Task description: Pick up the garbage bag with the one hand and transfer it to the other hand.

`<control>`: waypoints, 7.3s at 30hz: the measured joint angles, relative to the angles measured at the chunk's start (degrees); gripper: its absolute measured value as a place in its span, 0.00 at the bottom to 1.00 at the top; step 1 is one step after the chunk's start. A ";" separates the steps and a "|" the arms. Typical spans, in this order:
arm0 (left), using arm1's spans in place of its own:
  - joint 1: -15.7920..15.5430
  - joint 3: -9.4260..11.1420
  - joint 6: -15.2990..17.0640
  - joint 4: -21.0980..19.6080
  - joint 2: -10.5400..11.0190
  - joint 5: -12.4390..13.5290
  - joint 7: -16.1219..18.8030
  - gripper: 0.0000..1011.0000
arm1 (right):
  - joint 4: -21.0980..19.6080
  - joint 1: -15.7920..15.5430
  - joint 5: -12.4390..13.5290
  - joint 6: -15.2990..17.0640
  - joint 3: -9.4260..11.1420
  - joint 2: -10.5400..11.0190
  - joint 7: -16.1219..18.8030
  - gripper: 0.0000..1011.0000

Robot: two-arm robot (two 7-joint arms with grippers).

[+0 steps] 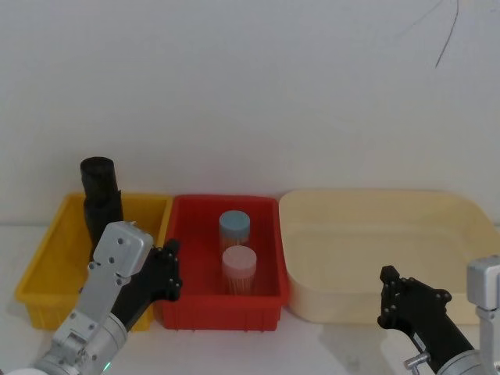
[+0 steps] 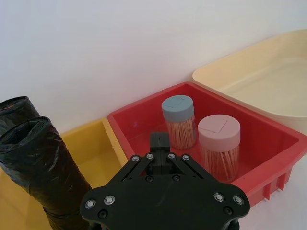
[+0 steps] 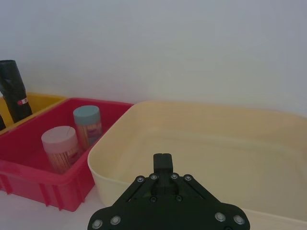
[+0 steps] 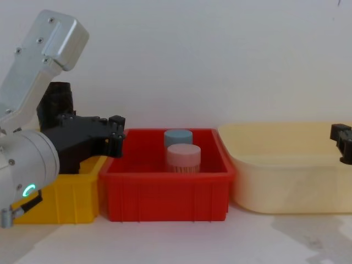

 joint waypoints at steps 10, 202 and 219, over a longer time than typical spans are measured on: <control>0.00 0.00 0.00 0.00 0.00 0.00 0.00 0.00 | 0.00 0.00 0.00 0.00 0.00 0.00 0.00 0.00; 8.87 -22.51 12.01 -10.56 1.36 -5.41 -9.97 0.99 | 4.35 18.67 -2.65 18.39 -10.80 -6.29 7.91 0.99; 3.27 -20.77 8.54 -1.61 0.97 -6.59 -14.85 0.99 | 5.87 20.51 -3.62 20.14 -12.05 -7.75 9.20 0.99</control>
